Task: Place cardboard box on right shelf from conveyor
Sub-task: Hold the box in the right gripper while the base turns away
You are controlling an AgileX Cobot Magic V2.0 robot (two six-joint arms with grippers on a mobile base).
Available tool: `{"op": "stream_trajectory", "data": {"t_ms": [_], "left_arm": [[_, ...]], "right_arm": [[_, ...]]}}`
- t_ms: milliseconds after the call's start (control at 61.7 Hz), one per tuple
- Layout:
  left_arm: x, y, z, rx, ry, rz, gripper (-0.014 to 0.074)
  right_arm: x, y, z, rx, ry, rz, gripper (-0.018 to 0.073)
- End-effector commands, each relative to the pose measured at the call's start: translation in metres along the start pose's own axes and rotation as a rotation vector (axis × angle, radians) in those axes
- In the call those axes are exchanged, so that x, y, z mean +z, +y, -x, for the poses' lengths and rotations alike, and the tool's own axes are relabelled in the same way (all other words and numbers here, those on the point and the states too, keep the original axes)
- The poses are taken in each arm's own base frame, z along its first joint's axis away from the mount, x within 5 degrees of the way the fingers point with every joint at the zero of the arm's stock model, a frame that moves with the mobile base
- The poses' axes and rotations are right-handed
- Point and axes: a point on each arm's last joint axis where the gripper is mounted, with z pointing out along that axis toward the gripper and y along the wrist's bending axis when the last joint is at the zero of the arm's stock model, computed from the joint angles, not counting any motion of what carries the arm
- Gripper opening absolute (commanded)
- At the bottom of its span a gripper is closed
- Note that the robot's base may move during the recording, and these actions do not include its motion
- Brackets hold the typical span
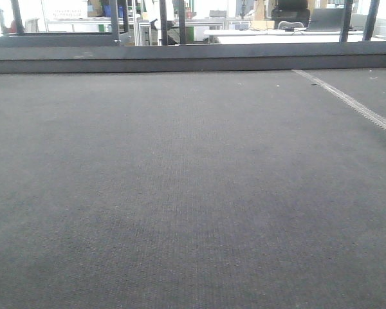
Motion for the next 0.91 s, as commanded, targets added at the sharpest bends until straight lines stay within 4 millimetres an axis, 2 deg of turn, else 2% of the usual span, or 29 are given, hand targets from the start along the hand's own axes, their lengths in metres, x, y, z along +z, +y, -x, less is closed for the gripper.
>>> {"op": "stream_trajectory", "data": {"t_ms": [0,891], "left_arm": [[-0.001,0.0001,0.0087,-0.007,-0.091,0.002,-0.0119],[-0.001,0.0002,0.0087,-0.007,-0.092,0.003,-0.0119]], "right_arm": [[-0.0013,-0.002,0.0185,-0.017,-0.129,-0.024,0.0029],[-0.0013,-0.002,0.0185,-0.017,-0.129,-0.024,0.0029]]}}
